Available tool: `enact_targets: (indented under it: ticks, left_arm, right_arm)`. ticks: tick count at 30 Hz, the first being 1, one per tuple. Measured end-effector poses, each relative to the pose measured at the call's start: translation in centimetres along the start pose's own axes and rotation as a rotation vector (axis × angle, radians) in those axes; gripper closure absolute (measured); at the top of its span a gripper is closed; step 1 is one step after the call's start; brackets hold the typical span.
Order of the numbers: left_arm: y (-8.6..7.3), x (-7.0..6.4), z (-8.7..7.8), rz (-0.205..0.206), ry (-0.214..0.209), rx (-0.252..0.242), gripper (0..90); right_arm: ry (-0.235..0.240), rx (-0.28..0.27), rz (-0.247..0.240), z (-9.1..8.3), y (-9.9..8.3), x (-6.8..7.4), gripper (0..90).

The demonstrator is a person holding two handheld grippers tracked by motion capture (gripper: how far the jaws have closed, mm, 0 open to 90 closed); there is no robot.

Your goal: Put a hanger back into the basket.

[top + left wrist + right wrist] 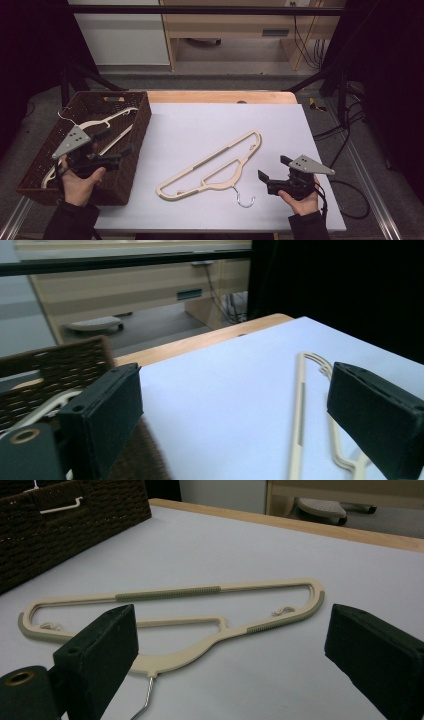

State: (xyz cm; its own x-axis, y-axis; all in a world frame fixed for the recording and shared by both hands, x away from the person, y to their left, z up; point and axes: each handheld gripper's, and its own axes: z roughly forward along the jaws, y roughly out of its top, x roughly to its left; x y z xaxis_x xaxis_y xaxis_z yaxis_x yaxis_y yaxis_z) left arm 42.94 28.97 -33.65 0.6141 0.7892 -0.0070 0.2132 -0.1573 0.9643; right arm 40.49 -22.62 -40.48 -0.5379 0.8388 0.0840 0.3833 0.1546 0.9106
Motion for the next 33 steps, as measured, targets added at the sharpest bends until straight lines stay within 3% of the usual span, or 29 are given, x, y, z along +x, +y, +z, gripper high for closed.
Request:
enact_targets:
  ticks: [4,8,14,16,21,25,27,33]
  left_arm:
    - [-0.7,-1.3,1.2,0.002,-0.042,0.027,6.6]
    - [-1.4,-2.3,1.6,-0.012,-0.078,0.023,6.5]
    - [-2.4,-4.1,1.8,0.01,-0.124,0.049,6.7]
    - [-2.9,-4.9,2.5,0.035,-0.145,0.075,6.7]
    - [-3.7,-5.8,3.4,0.048,-0.161,0.101,6.7]
    - [-4.5,-6.5,4.2,0.068,-0.169,0.126,7.3]
    - [-5.0,-6.6,4.5,0.067,-0.171,0.138,7.4]
    - [-6.0,-7.0,5.3,0.064,-0.183,0.182,7.5]
  right_arm:
    - [0.012,0.012,0.001,0.3,-0.2,0.2,7.1]
    - [0.03,0.018,0.011,0.6,-0.3,0.5,7.1]
    - [0.048,0.036,0.009,0.9,-0.4,1.1,10.0]
    - [0.057,0.05,0.016,1.2,-0.5,1.6,12.7]
    - [0.077,0.069,0.015,2.0,-1.0,2.3,16.2]
    - [0.102,0.135,0.002,3.3,-1.8,3.3,20.2]
    - [0.109,0.141,0.001,3.7,-2.0,3.5,21.2]
    - [0.106,0.214,-0.017,5.5,-3.3,4.7,27.9]
